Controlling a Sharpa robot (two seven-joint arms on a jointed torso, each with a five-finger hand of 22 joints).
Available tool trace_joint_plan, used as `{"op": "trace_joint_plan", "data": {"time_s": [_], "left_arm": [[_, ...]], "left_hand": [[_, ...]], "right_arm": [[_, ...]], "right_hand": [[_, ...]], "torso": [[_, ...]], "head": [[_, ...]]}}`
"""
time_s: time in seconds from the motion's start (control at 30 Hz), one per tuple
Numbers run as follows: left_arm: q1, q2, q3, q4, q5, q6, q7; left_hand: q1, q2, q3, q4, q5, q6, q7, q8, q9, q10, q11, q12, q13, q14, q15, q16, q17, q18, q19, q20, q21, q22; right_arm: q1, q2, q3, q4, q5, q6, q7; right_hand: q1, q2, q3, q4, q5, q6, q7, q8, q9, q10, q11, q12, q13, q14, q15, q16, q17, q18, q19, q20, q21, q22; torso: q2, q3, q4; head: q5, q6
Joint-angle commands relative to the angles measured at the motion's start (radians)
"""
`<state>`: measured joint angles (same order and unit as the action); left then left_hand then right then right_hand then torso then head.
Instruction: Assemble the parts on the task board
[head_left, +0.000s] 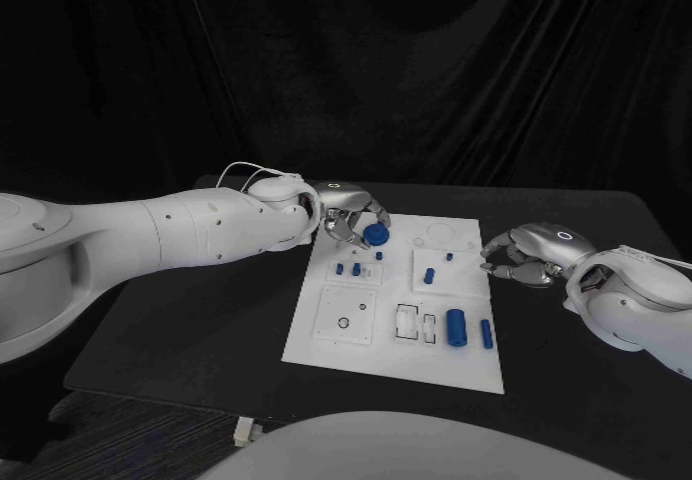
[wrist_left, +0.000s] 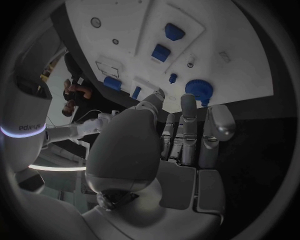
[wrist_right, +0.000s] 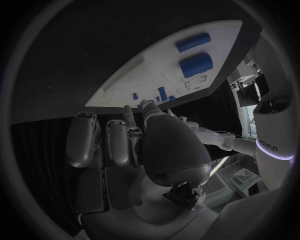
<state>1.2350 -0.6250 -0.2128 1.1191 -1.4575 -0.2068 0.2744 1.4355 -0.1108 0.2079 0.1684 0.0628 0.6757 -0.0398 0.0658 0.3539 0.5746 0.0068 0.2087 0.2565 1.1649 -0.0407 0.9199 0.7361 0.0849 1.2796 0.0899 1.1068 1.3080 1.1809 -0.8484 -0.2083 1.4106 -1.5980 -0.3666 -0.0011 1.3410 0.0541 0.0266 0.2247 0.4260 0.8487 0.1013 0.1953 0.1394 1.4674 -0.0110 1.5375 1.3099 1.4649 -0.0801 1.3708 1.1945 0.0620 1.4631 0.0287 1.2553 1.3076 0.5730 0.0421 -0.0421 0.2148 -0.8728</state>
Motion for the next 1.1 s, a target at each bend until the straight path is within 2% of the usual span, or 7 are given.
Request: {"op": "trace_joint_plan", "data": {"time_s": [0.03, 0.33, 0.43, 0.57, 0.63, 0.7, 1.1], "left_arm": [[-0.007, 0.017, 0.001, -0.014, -0.185, -0.105, 0.100], [-0.018, 0.055, 0.001, -0.044, -0.216, -0.143, 0.126], [-0.021, 0.063, 0.001, -0.052, -0.240, -0.141, 0.113], [-0.027, 0.072, 0.001, -0.061, -0.326, -0.128, 0.071], [-0.030, 0.075, 0.001, -0.062, -0.350, -0.110, 0.049], [-0.032, 0.078, 0.001, -0.064, -0.361, -0.098, 0.036], [-0.046, 0.094, 0.001, -0.077, -0.383, -0.064, 0.001]], "left_hand": [[0.018, 0.007, -0.015, -0.003, 0.010, 0.013, -0.003, -0.002, -0.028, 0.003, -0.006, 0.009, -0.028, 0.037, -0.003, 0.083, 0.078, 0.016, 0.017, -0.001, 0.004, 0.109], [0.029, 0.013, -0.036, -0.010, 0.018, 0.057, 0.004, 0.005, -0.071, 0.042, 0.005, 0.057, -0.055, 0.042, -0.001, 0.164, 0.127, 0.012, 0.041, -0.002, 0.017, 0.124], [0.035, 0.025, -0.045, -0.020, 0.020, 0.114, 0.046, 0.020, -0.093, 0.075, -0.008, 0.105, -0.051, 0.031, -0.005, 0.192, 0.125, 0.011, 0.048, -0.003, 0.014, 0.132], [0.029, 0.034, -0.049, -0.035, 0.008, 0.143, 0.037, 0.022, -0.113, 0.138, 0.013, 0.169, -0.027, 0.046, 0.004, 0.230, 0.141, 0.007, 0.068, -0.005, 0.034, 0.141], [0.029, 0.038, -0.046, -0.038, 0.007, 0.173, 0.046, 0.034, -0.113, 0.159, -0.017, 0.188, -0.019, 0.052, -0.003, 0.241, 0.145, 0.005, 0.075, -0.006, 0.043, 0.144], [0.025, 0.038, -0.046, -0.038, 0.009, 0.174, 0.047, 0.033, -0.115, 0.165, -0.005, 0.193, -0.017, 0.053, -0.003, 0.244, 0.144, 0.004, 0.077, -0.006, 0.045, 0.145], [0.017, 0.039, -0.046, -0.037, 0.012, 0.178, 0.058, 0.032, -0.117, 0.174, -0.007, 0.197, -0.016, 0.062, -0.005, 0.255, 0.151, 0.002, 0.087, -0.007, 0.059, 0.149]], "right_arm": [[-0.002, -0.004, 0.001, 0.005, -0.002, -0.008, -0.002], [-0.003, -0.007, 0.001, 0.007, -0.002, -0.010, 0.000], [-0.004, -0.007, 0.001, 0.007, -0.002, -0.009, 0.000], [-0.006, -0.008, 0.001, 0.007, -0.002, -0.009, 0.001], [-0.006, -0.008, 0.001, 0.008, -0.002, -0.009, 0.001], [-0.007, -0.008, 0.001, 0.007, -0.002, -0.009, 0.001], [-0.008, -0.008, 0.001, 0.008, -0.002, -0.010, 0.002]], "right_hand": [[0.002, -0.005, 0.003, 0.004, 0.004, 0.005, 0.000, -0.005, -0.001, 0.067, 0.007, -0.003, 0.190, 0.045, 0.007, 0.005, 0.002, 0.005, 0.021, 0.007, 0.003, 0.172], [0.000, -0.006, 0.002, 0.005, 0.004, 0.006, 0.000, -0.005, -0.001, 0.067, 0.007, -0.003, 0.189, 0.045, 0.007, 0.005, 0.001, 0.005, 0.020, 0.007, 0.002, 0.172], [0.000, -0.006, 0.002, 0.005, 0.004, 0.006, 0.000, -0.005, -0.001, 0.065, 0.007, -0.005, 0.186, 0.045, 0.007, 0.005, 0.001, 0.005, 0.020, 0.007, 0.002, 0.172], [0.000, -0.006, 0.002, 0.005, 0.004, 0.006, -0.001, -0.005, -0.001, 0.065, 0.007, -0.005, 0.187, 0.045, 0.007, 0.005, 0.002, 0.006, 0.020, 0.007, 0.001, 0.172], [0.000, -0.006, 0.002, 0.005, 0.004, 0.006, -0.001, -0.005, -0.001, 0.065, 0.007, -0.005, 0.187, 0.045, 0.007, 0.005, 0.002, 0.006, 0.020, 0.007, 0.001, 0.172], [0.000, -0.006, 0.002, 0.005, 0.005, 0.007, -0.001, -0.004, -0.001, 0.065, 0.007, -0.005, 0.186, 0.045, 0.007, 0.004, 0.000, 0.006, 0.020, 0.007, 0.001, 0.172], [0.000, -0.006, 0.002, 0.005, 0.005, 0.007, -0.001, -0.004, -0.001, 0.065, 0.007, -0.005, 0.186, 0.045, 0.007, 0.004, 0.000, 0.006, 0.020, 0.007, 0.001, 0.172]], "torso": [[0.000, -0.0005, 0.0002], [0.000, 0.0000, 0.0001], [0.000, -0.0002, -0.0001], [0.000, -0.0002, 0.0005], [0.000, 0.0000, 0.0005], [0.000, 0.0001, 0.0006], [0.000, 0.0000, -0.0001]], "head": [[-0.004, 0.000], [-0.002, 0.000], [0.000, 0.000], [-0.001, 0.000], [-0.003, 0.000], [-0.002, 0.000], [-0.001, 0.000]]}}
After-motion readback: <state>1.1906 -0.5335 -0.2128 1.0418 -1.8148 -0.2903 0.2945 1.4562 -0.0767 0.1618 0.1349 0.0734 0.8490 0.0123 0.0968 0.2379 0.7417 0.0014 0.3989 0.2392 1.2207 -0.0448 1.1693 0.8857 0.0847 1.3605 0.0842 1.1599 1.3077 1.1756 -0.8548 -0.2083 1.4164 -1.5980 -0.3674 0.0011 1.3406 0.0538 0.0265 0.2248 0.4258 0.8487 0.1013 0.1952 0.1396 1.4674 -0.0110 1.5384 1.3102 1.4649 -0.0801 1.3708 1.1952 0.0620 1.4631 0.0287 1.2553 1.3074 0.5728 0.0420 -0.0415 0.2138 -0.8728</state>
